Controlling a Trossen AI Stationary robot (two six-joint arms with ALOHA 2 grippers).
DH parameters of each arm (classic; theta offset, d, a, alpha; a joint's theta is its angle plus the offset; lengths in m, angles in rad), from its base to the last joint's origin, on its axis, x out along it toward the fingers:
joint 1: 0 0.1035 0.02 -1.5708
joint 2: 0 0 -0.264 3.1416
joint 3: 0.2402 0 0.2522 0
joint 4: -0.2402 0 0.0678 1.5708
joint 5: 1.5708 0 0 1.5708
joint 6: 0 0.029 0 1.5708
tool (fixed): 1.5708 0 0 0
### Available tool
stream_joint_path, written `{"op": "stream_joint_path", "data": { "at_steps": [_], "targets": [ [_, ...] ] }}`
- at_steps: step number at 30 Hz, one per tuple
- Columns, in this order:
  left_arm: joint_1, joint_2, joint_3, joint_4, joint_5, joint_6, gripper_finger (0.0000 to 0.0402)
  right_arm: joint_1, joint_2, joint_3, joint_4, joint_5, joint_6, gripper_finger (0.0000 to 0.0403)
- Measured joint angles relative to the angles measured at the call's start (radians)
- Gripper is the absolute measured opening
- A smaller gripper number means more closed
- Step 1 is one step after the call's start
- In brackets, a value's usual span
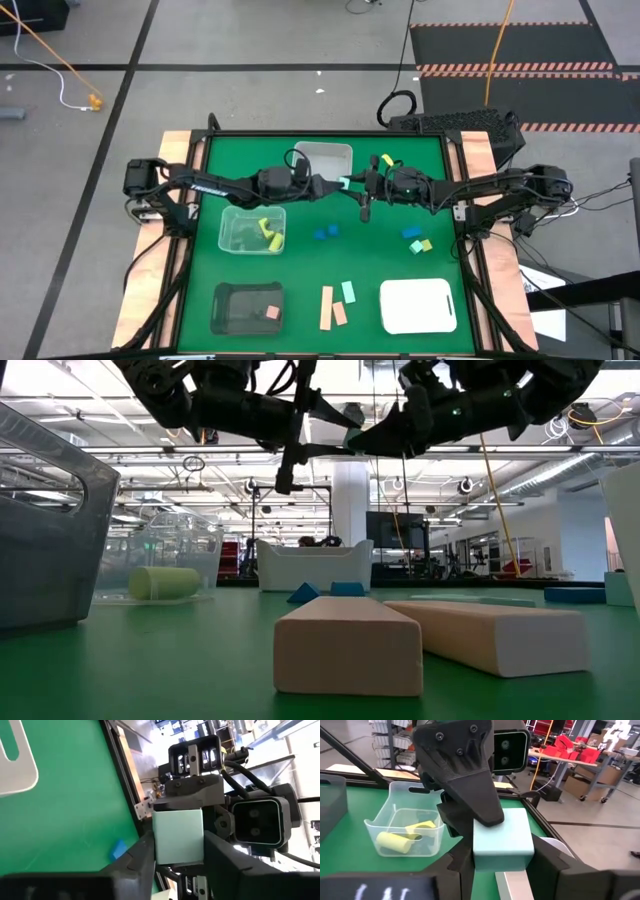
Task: Sort & place blocks by color
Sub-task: Put the center light blue square block into the top white bin
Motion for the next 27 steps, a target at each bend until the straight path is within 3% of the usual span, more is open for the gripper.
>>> {"op": "stream_joint_path", "data": {
  "at_steps": [8,12,16,20,27],
  "targets": [
    [0.017,0.000,0.000,0.011,0.043,0.010,0.0142,-0.014,0.000,0.000,0.013,-0.005,0.001,0.0125],
    [0.027,0.000,0.000,0.016,0.050,0.022,0.0164,-0.017,0.000,0.000,0.025,-0.008,0.026,0.0156],
    [0.046,0.000,-0.001,0.016,0.051,0.017,0.0129,-0.017,-0.001,0.000,0.018,-0.008,0.062,0.0196],
    [0.077,0.001,-0.002,0.015,0.061,0.017,0.0129,-0.028,-0.007,0.001,-0.023,-0.001,0.068,0.0226],
    [0.163,0.000,-0.002,0.025,0.033,0.075,0.0129,-0.065,-0.078,0.000,-0.204,-0.005,0.092,0.0238]
  ]
}}
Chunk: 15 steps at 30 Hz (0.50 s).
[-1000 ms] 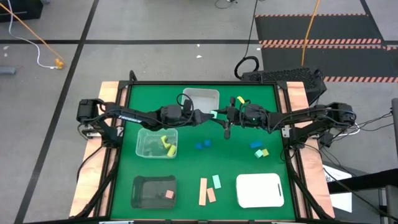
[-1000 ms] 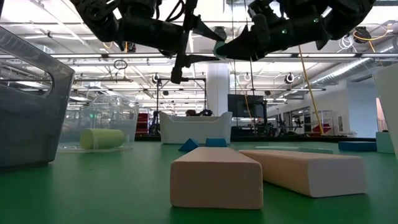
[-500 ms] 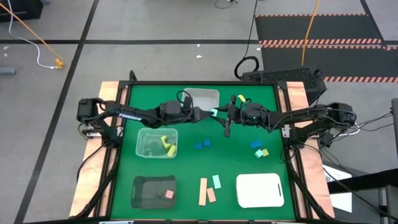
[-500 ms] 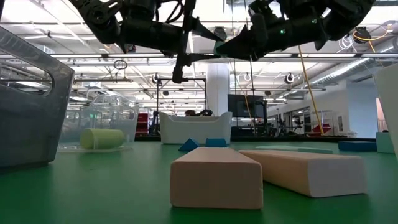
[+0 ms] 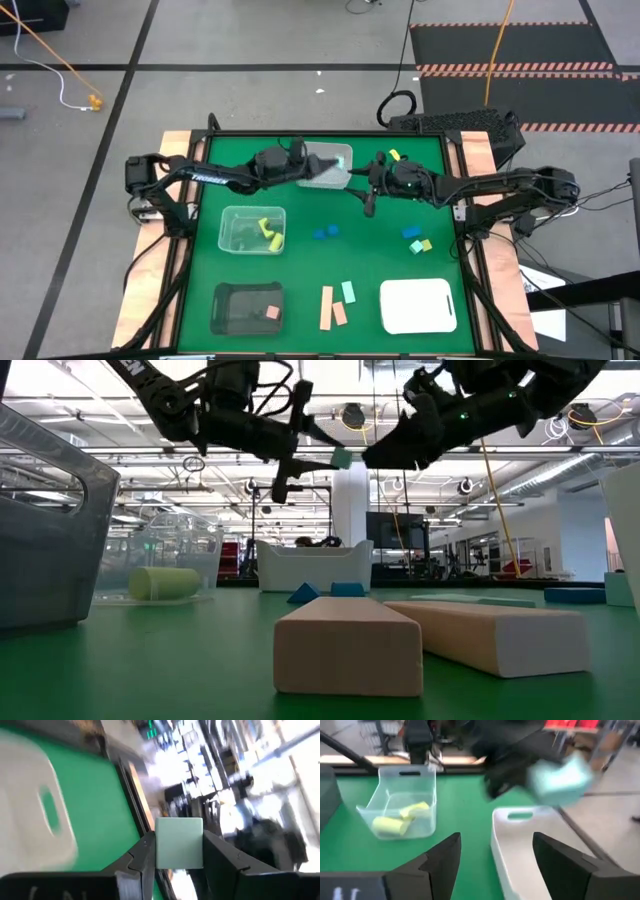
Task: Sort & place blocks by color
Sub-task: Put the center light blue square block into the top white bin
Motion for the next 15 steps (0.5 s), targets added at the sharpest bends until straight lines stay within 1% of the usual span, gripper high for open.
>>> {"op": "stream_joint_path", "data": {
  "at_steps": [3,9,11,12,15],
  "targets": [
    [0.041,0.000,0.000,-0.033,0.002,0.039,0.0129,-0.019,-0.048,0.000,-0.132,0.022,0.058,0.0233],
    [0.103,0.000,0.000,-0.291,0.019,0.092,0.0129,-0.038,-0.121,0.000,-0.439,0.031,0.271,0.0224],
    [0.103,0.000,0.000,-0.357,0.031,0.117,0.0129,-0.036,-0.143,0.000,-0.540,0.062,0.339,0.0222],
    [0.101,0.000,0.000,-0.374,0.035,0.135,0.0129,-0.036,-0.153,0.000,-0.580,0.077,0.370,0.0221],
    [0.103,0.000,0.000,-0.382,0.036,0.190,0.0129,-0.035,-0.181,0.000,-0.728,0.076,0.468,0.0221]
  ]
}}
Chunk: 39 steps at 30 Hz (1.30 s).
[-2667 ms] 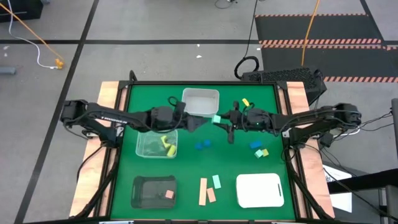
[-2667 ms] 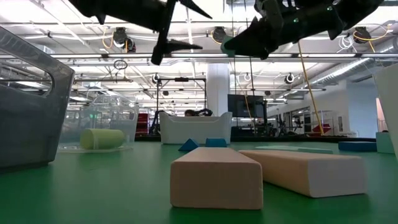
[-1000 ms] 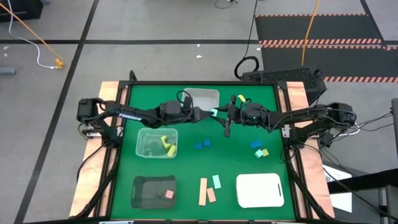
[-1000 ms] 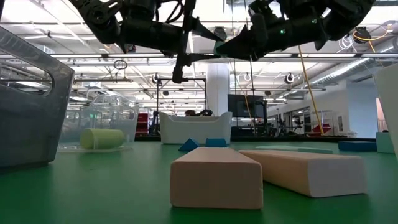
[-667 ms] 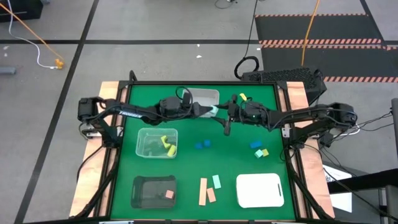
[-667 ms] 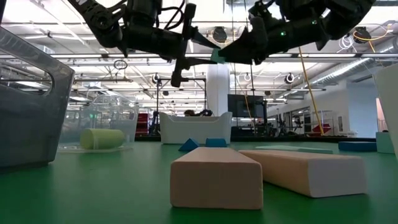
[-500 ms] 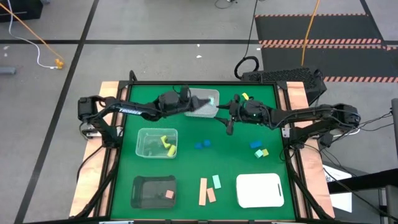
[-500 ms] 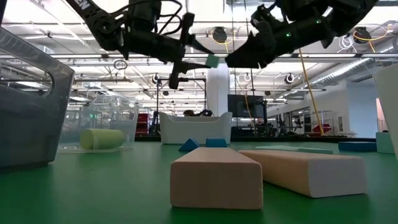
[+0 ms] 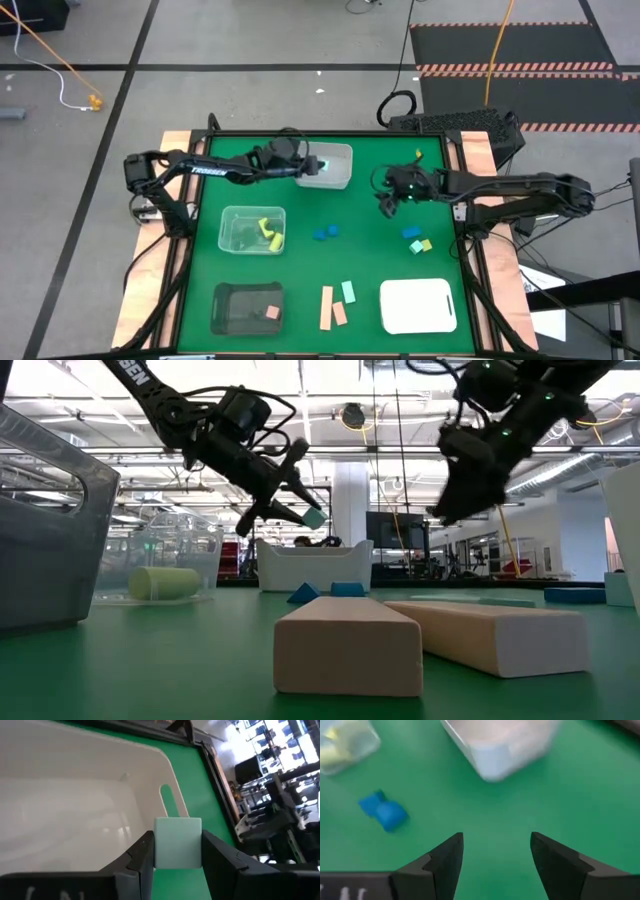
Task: Sort & place blocks by color
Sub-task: Put the center light blue square block into the top white bin, then put the right blue rectangular block into the bottom white bin
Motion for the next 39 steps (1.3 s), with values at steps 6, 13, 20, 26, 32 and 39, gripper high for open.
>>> {"op": "stream_joint_path", "data": {
  "at_steps": [6,13,20,26,32,39],
  "targets": [
    [0.003,0.000,0.000,-0.030,-0.009,0.162,0.0129,-0.001,-0.036,0.000,-0.310,-0.097,0.221,0.0221],
    [0.004,0.000,0.000,-0.030,-0.038,0.401,0.0136,0.000,-0.036,0.000,-0.461,-0.183,0.335,0.0221],
    [0.005,0.000,0.000,-0.027,-0.063,0.500,0.0163,0.040,-0.036,0.000,-0.478,-0.205,0.060,0.0221],
    [0.004,0.000,0.000,-0.027,-0.063,0.603,0.0167,0.093,-0.035,0.000,-0.475,-0.211,-0.175,0.0221],
    [0.004,0.000,0.000,-0.019,-0.061,0.601,0.0169,0.122,-0.033,0.000,-0.475,-0.210,-0.174,0.0221],
    [0.003,0.000,0.000,0.063,-0.025,0.574,0.0170,0.225,-0.033,0.000,-0.467,-0.323,-0.156,0.0221]
  ]
}}
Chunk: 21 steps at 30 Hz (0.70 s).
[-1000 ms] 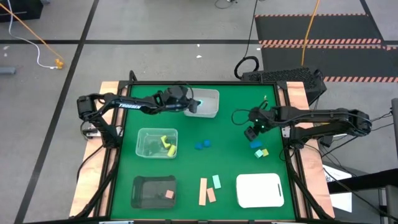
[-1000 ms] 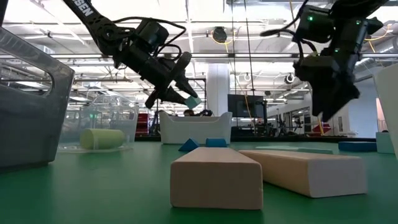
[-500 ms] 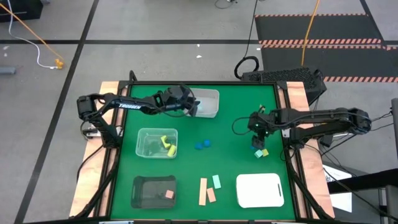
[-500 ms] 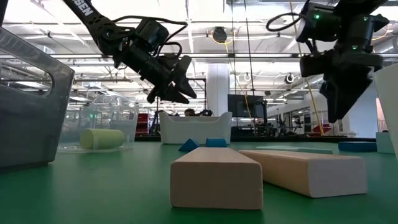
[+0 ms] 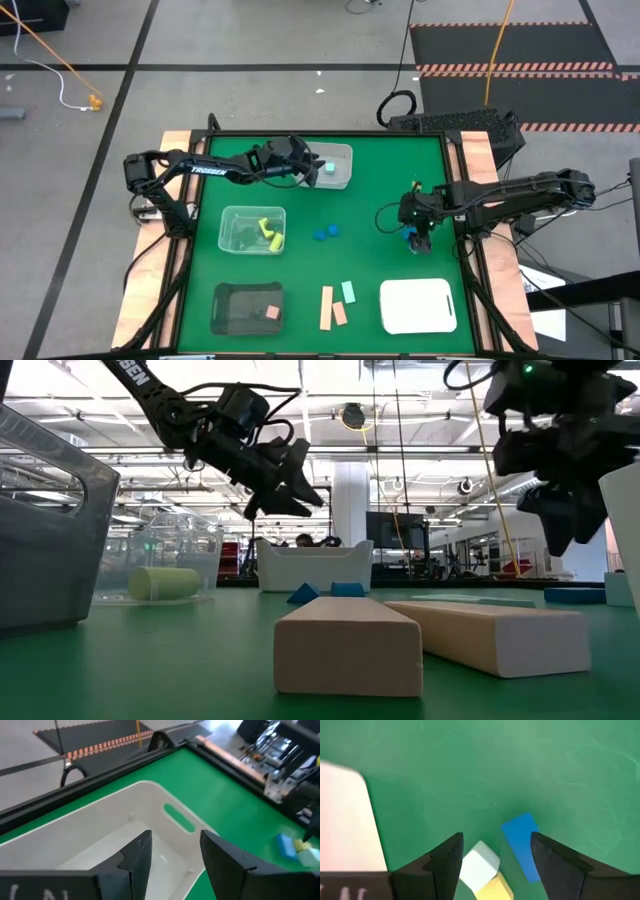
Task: Sort & place blocks by color
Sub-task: Put the right blue rectangular block into the bottom white bin
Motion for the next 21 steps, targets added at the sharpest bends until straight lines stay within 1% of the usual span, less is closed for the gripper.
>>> {"op": "stream_joint_path", "data": {
  "at_steps": [3,7,12,17,21],
  "targets": [
    [0.000,0.000,0.000,0.018,0.001,-0.003,0.0170,0.048,0.001,0.000,0.000,0.045,-0.037,0.0221],
    [0.000,0.000,0.000,0.019,0.001,-0.003,0.0170,0.069,0.038,0.000,-0.001,0.081,-0.032,0.0221],
    [-0.010,0.000,0.000,0.021,0.001,-0.003,0.0170,0.076,0.134,0.000,0.012,0.090,-0.026,0.0230],
    [-0.027,0.000,0.000,0.026,0.002,-0.005,0.0170,0.074,0.248,0.005,0.012,0.096,-0.029,0.0251],
    [-0.039,0.000,0.000,0.027,0.002,-0.006,0.0170,0.074,0.300,0.005,0.007,0.116,-0.021,0.0261]
  ]
}}
